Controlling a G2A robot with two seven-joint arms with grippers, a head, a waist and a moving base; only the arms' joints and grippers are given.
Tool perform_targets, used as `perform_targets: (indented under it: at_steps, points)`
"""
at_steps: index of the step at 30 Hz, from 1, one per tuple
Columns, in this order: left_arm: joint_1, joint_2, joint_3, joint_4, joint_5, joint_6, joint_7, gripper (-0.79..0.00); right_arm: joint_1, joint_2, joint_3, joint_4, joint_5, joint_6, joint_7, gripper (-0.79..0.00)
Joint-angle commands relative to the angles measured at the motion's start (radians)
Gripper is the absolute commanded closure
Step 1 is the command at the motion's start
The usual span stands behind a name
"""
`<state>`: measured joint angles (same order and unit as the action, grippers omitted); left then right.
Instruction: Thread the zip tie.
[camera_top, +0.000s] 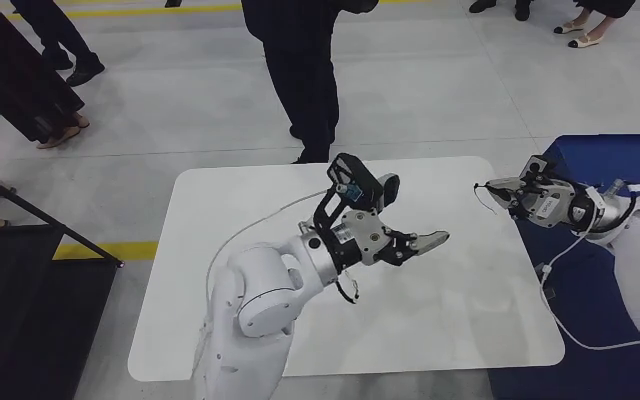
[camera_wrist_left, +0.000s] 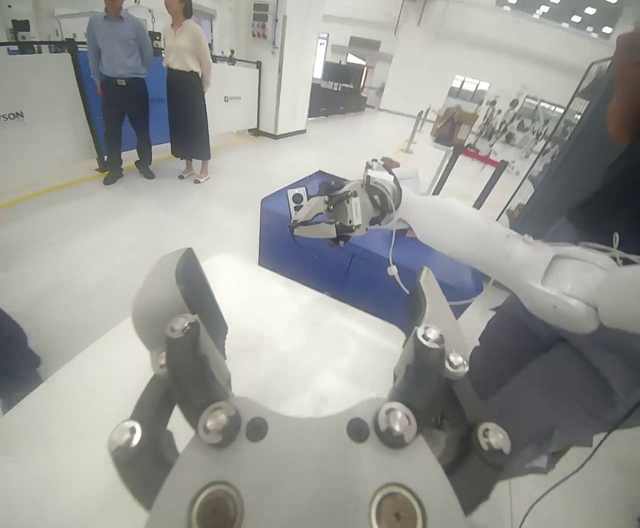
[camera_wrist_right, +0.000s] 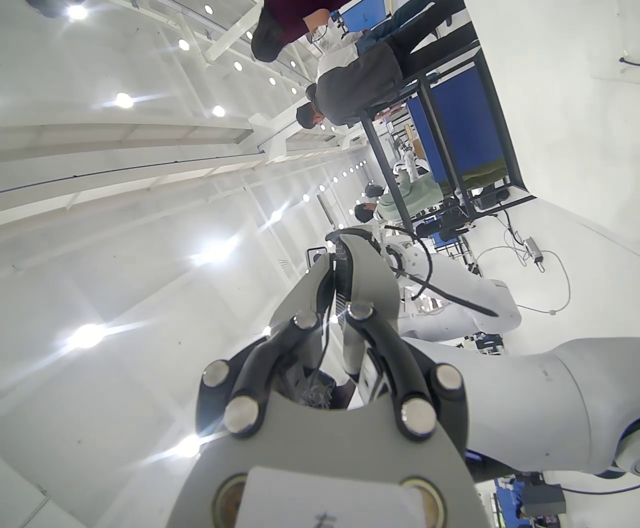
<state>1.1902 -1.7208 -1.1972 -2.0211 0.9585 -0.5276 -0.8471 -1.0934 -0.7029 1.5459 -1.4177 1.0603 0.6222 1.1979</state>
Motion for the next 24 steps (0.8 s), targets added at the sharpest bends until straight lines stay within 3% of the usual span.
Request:
perform_targets:
  at_steps: [1, 3, 9, 13, 18, 20, 24]
  points:
    - [0.014, 0.014, -0.056, -0.042, -0.082, -0.026, -0.099, -0.785, 0.000, 0.000, 0.000, 0.000, 0.000, 0.000, 0.000, 0.000]
    - [0.012, 0.027, -0.103, -0.052, -0.183, -0.045, -0.198, -0.785, 0.000, 0.000, 0.000, 0.000, 0.000, 0.000, 0.000, 0.000]
    - [0.012, 0.027, -0.103, -0.052, -0.183, -0.045, -0.198, -0.785, -0.022, -0.003, -0.027, -0.059, 0.034, 0.010, -0.010, 0.000]
    - [0.012, 0.027, -0.103, -0.052, -0.183, -0.045, -0.198, -0.785, -0.087, 0.006, -0.150, -0.321, 0.426, 0.165, -0.164, 0.000]
    - [0.012, 0.027, -0.103, -0.052, -0.183, -0.045, -0.198, -0.785, -0.080, 0.033, -0.205, -0.597, 0.866, 0.386, -0.386, 0.000]
    - [0.012, 0.027, -0.103, -0.052, -0.183, -0.045, -0.198, -0.785, -0.087, 0.047, -0.220, -0.598, 0.977, 0.390, -0.390, 0.000]
    - [0.012, 0.027, -0.103, -0.052, -0.183, -0.045, -0.198, -0.785, -0.095, 0.087, -0.235, -0.608, 1.045, 0.390, -0.390, 0.000]
